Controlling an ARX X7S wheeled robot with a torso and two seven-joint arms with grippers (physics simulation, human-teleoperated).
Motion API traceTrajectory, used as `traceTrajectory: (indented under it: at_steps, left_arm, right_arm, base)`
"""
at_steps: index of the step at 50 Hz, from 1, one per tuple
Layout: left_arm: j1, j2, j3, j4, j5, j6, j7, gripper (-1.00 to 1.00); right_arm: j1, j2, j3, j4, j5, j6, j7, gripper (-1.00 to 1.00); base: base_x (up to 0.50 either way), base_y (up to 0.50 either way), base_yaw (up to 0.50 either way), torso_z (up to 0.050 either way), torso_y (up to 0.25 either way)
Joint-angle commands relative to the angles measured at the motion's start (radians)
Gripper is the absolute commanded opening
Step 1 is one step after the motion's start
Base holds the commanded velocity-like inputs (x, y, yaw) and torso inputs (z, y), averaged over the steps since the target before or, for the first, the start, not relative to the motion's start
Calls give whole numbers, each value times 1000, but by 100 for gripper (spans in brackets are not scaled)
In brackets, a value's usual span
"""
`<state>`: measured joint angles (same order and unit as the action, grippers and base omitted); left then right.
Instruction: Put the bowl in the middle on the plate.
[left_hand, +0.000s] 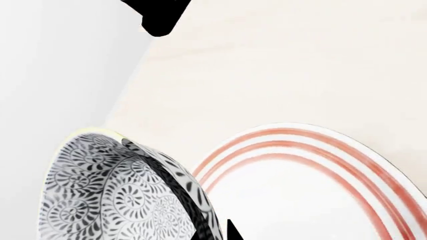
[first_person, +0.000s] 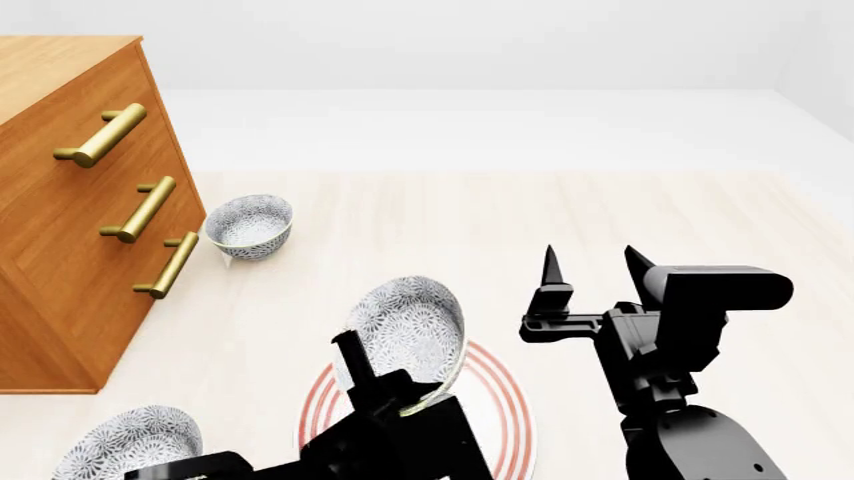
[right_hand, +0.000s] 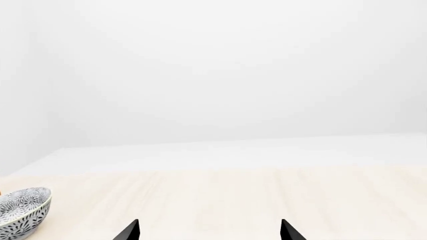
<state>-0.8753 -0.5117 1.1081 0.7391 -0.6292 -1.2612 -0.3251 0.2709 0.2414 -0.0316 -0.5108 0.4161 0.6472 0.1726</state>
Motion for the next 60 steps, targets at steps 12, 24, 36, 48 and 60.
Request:
traceTrajectory:
  at_steps: [12, 24, 36, 48, 60]
  left_arm:
    - [-92, 41, 273, -66, 130, -23, 27, -100]
    - [-108, 45, 382, -122, 162, -17, 47, -100]
    - [-111, 54, 425, -195, 187, 31, 63, -100]
    - [-109, 68, 444, -286, 209, 106, 86, -100]
    - [-119, 76, 425, -248, 179, 42, 86, 100]
  right_arm:
    - [-15, 7, 3, 4, 10, -24, 3, 100]
    - [-16, 8, -4, 12, 13, -33, 5, 100]
    - [-16, 11, -8, 13, 18, -43, 6, 100]
    - [-18, 16, -11, 11, 22, -45, 12, 100]
    - [-23, 19, -12, 18, 25, -58, 11, 100]
  base:
    - [0, 0, 0, 0, 0]
    - [0, 0, 0, 0, 0]
    - [0, 0, 0, 0, 1]
    - [0, 0, 0, 0, 0]
    - [0, 0, 0, 0, 0]
